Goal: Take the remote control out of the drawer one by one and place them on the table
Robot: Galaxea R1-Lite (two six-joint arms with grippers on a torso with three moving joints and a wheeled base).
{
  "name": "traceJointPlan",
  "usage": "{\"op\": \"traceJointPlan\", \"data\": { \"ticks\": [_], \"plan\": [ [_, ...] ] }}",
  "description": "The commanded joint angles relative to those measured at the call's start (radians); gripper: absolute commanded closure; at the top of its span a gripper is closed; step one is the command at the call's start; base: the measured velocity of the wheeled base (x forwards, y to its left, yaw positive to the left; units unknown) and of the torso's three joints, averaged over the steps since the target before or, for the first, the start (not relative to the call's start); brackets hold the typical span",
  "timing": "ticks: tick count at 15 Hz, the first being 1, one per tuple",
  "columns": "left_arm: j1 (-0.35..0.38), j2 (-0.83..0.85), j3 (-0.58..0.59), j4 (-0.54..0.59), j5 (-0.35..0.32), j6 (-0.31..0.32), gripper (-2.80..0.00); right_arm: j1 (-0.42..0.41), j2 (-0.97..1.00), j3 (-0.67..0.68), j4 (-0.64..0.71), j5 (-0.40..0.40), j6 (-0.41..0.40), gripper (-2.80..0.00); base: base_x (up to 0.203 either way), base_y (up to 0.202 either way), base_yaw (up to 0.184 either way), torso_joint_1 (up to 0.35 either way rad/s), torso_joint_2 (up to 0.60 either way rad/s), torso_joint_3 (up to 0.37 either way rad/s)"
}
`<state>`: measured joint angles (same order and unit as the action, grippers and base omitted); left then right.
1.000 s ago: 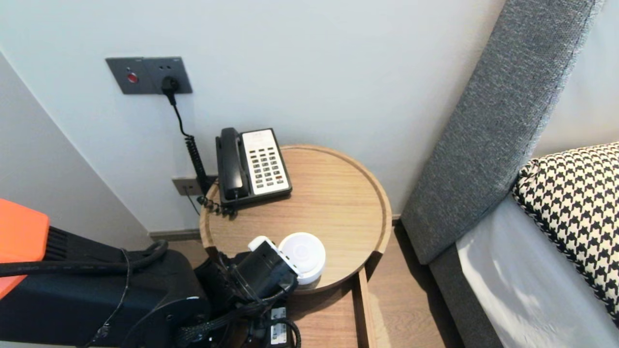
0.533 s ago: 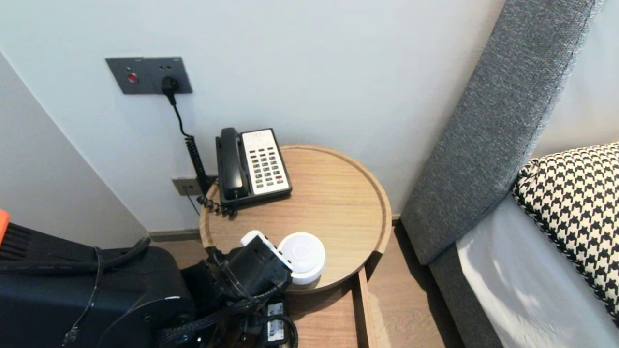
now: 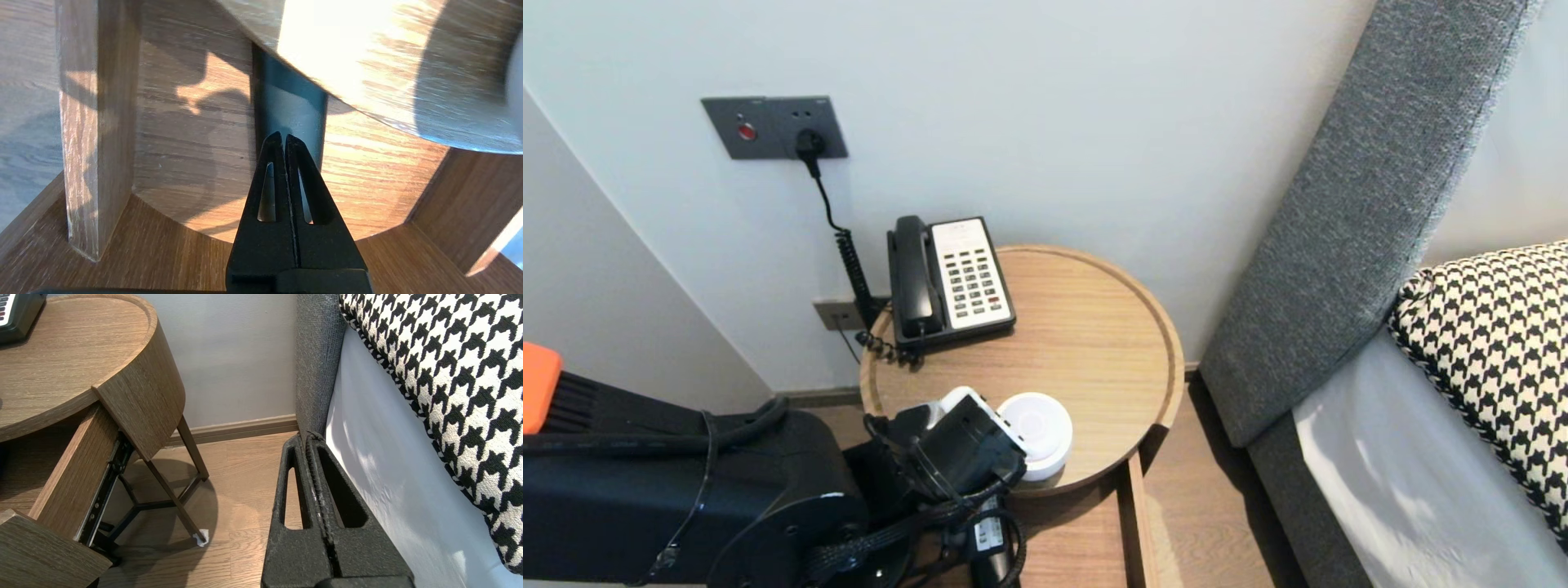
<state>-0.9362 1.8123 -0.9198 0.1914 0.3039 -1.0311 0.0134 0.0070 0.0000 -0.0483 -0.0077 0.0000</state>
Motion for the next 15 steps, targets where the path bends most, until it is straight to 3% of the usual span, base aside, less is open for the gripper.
{"op": "traceJointPlan", "data": {
  "ticks": [1, 6, 7, 12, 15],
  "plan": [
    [-0.004, 0.005, 0.002, -0.001, 0.001, -0.015, 0.00, 0.000, 0.001, 0.026, -0.001, 0.000, 0.000, 0.00, 0.000, 0.000, 0.000, 0.000, 0.00, 0.000],
    [-0.033, -0.010, -0.014, 0.025, 0.003, -0.056, 0.00, 0.000, 0.001, 0.026, -0.001, 0.000, 0.000, 0.00, 0.000, 0.000, 0.000, 0.000, 0.00, 0.000],
    [-0.033, -0.011, -0.012, 0.037, 0.003, -0.068, -2.80, 0.000, 0.001, 0.026, -0.001, 0.000, 0.000, 0.00, 0.000, 0.000, 0.000, 0.000, 0.00, 0.000],
    [-0.043, 0.028, 0.020, 0.003, 0.007, -0.072, -2.80, 0.000, 0.001, 0.026, -0.001, 0.000, 0.000, 0.00, 0.000, 0.000, 0.000, 0.000, 0.00, 0.000],
    [-0.043, 0.090, 0.021, -0.060, 0.051, -0.070, -2.80, 0.000, 0.001, 0.026, -0.001, 0.000, 0.000, 0.00, 0.000, 0.000, 0.000, 0.000, 0.00, 0.000]
  ]
}}
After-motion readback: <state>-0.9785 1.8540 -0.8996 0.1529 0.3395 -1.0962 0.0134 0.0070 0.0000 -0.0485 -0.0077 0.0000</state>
